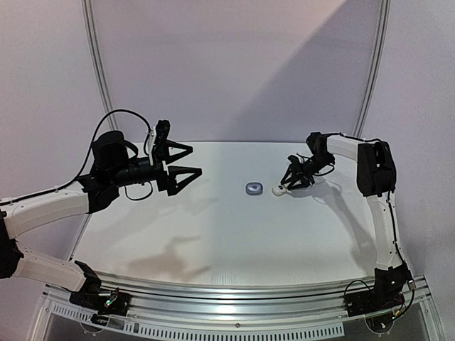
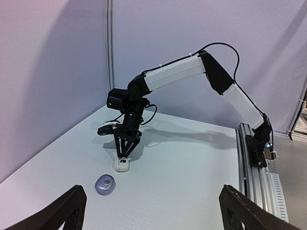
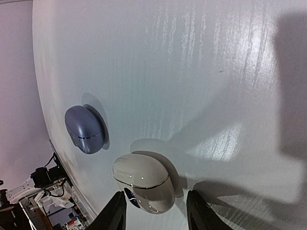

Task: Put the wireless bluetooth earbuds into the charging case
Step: Place the charging case with the earbuds at the center of the board, then reset both arms

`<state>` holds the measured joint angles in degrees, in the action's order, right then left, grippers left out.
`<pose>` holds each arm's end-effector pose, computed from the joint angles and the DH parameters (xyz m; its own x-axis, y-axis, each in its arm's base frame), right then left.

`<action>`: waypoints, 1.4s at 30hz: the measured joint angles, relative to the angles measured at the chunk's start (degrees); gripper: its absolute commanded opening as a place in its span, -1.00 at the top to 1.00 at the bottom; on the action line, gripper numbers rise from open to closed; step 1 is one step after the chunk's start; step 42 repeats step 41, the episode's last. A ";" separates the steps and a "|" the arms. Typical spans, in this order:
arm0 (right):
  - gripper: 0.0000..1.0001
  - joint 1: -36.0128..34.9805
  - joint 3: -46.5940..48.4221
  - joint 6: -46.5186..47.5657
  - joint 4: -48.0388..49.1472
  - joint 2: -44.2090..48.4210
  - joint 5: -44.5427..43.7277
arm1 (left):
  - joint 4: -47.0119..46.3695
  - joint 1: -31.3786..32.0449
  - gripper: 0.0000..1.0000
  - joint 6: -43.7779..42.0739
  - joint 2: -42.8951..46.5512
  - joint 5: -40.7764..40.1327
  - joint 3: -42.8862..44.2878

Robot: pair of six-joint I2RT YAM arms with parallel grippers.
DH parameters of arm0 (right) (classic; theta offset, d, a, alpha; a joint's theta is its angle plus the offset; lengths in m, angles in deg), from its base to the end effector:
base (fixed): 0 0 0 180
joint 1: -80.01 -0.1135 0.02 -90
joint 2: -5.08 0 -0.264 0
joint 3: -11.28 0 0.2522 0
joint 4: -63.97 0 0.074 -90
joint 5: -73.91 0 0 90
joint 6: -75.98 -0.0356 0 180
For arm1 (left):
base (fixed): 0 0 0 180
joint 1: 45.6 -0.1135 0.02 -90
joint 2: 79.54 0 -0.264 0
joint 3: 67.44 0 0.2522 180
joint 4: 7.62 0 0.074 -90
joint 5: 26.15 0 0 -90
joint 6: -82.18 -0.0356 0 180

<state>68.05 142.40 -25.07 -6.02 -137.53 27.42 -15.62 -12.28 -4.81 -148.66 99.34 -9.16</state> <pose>0.4759 0.1259 0.1249 -0.9975 -0.0692 -0.0149 -0.0600 0.7149 0.6967 0.2197 -0.1691 0.3076 -0.0903 0.0082 -0.9959 0.9283 0.3628 -0.0812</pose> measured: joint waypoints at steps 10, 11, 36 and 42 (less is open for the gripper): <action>-0.98 0.87 -14.73 -3.78 14.21 15.98 -11.39 | 0.68 -0.15 -0.99 -0.46 0.00 -3.98 0.00; -0.98 1.16 -18.69 -4.39 17.55 20.46 -14.08 | 1.29 -0.33 -0.99 -0.55 0.02 -6.16 0.00; -0.98 8.61 -100.35 -18.95 67.30 96.48 -70.18 | 3.58 -36.28 -0.99 1.25 9.44 -31.15 -24.46; -0.98 8.61 -103.21 -19.76 69.46 99.34 -72.24 | 2.34 -40.33 -0.99 0.81 10.58 -29.33 -27.80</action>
